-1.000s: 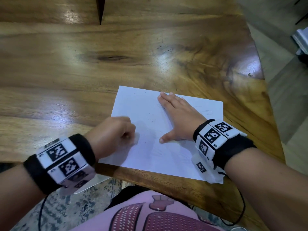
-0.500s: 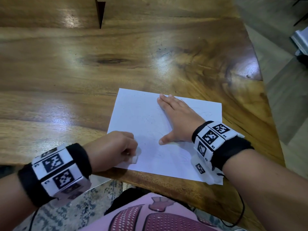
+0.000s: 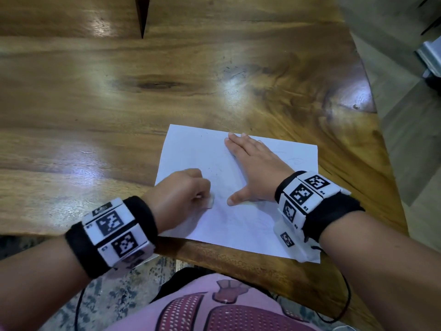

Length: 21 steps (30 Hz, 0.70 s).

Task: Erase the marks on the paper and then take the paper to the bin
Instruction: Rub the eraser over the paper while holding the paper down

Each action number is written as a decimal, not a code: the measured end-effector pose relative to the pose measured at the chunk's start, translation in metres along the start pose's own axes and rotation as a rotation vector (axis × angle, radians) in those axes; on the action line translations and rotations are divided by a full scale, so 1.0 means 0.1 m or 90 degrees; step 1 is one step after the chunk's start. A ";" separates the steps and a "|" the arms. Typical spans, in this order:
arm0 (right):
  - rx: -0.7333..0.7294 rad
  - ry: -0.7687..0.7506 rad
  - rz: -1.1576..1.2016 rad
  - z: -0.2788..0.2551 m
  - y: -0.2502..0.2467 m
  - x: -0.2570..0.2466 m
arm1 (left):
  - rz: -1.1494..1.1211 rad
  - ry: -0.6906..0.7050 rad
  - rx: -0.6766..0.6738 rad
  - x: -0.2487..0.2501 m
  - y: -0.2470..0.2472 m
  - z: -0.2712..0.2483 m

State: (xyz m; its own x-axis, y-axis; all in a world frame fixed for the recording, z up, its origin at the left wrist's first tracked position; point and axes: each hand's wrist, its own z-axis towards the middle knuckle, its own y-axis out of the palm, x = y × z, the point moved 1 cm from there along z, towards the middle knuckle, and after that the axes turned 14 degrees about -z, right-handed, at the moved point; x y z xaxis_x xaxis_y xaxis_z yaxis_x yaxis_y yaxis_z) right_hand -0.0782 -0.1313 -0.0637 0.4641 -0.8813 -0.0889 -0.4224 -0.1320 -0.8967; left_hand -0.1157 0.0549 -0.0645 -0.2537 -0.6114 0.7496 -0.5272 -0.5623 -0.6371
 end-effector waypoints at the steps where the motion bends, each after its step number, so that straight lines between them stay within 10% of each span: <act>1: -0.001 -0.001 0.001 0.00 0.00 0.00 | -0.007 0.001 -0.009 0.00 0.03 -0.04; 5: 0.001 -0.001 0.009 0.00 0.01 0.00 | -0.035 -0.061 -0.154 -0.02 0.04 -0.29; 13: -0.002 -0.002 0.002 -0.01 0.00 0.00 | -0.009 -0.021 0.007 0.08 0.01 0.09; 19: -0.002 -0.005 0.009 -0.01 0.00 0.01 | -0.038 -0.052 -0.193 0.09 0.11 -0.29; 21: -0.001 -0.006 0.006 -0.01 0.01 0.01 | -0.038 -0.038 -0.133 0.11 0.03 -0.16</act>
State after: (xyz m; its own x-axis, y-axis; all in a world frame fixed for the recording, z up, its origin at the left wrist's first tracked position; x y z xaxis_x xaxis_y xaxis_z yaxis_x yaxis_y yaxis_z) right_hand -0.0785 -0.1325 -0.0640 0.4674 -0.8783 -0.1007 -0.4273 -0.1248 -0.8954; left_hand -0.1335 0.0555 -0.0553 -0.1717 -0.6159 0.7689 -0.6980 -0.4747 -0.5361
